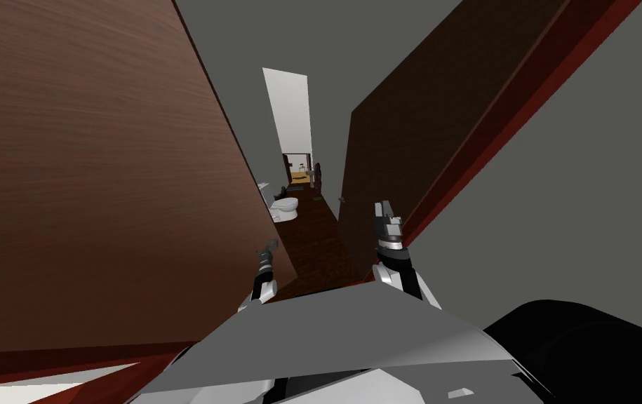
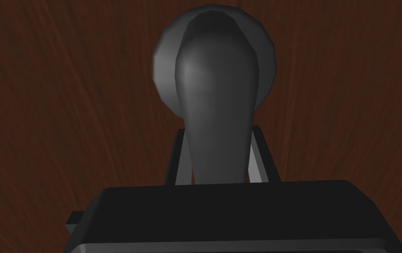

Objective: Push the door open

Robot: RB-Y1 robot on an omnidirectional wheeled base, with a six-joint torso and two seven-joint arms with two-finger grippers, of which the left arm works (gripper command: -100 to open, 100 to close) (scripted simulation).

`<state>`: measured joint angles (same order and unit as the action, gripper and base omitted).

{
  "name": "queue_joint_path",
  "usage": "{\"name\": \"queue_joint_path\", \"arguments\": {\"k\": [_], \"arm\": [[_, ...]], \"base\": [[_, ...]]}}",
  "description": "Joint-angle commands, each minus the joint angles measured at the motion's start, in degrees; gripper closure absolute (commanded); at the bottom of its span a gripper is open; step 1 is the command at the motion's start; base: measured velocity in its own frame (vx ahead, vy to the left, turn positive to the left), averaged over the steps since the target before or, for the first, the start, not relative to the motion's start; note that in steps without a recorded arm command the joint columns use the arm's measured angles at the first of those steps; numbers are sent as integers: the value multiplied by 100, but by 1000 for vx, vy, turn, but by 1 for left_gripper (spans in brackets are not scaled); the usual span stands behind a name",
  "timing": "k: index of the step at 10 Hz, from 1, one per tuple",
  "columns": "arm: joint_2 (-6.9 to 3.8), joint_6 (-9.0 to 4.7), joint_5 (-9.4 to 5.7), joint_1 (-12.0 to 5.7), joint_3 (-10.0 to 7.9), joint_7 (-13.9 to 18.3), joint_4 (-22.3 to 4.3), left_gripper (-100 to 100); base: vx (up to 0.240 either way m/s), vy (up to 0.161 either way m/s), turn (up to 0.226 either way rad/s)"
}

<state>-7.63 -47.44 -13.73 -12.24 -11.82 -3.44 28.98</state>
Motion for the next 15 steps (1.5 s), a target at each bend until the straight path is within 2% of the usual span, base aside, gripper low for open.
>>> {"name": "queue_joint_path", "arguments": {"k": [1,2,3,4,11,13,14,15], "arm": [[-114,-142,-40,-79,-70,31,-212,100],[-114,-142,-40,-79,-70,31,-212,100],[-146,-151,-113,-64,-184,-11,-227,100],[-146,-151,-113,-64,-184,-11,-194,100],[-250,-182,-350,-15,-552,-144,-277,100],[-250,-182,-350,-15,-552,-144,-277,100],[-274,-189,-405,-3,-637,-175,-288,100],[-274,-189,-405,-3,-637,-175,-288,100]], "base": [[130,-23,28],[47,-5,-2],[122,-43,45],[144,-49,54],[193,-41,53],[73,-3,25],[117,-27,19],[139,-38,54]]}}
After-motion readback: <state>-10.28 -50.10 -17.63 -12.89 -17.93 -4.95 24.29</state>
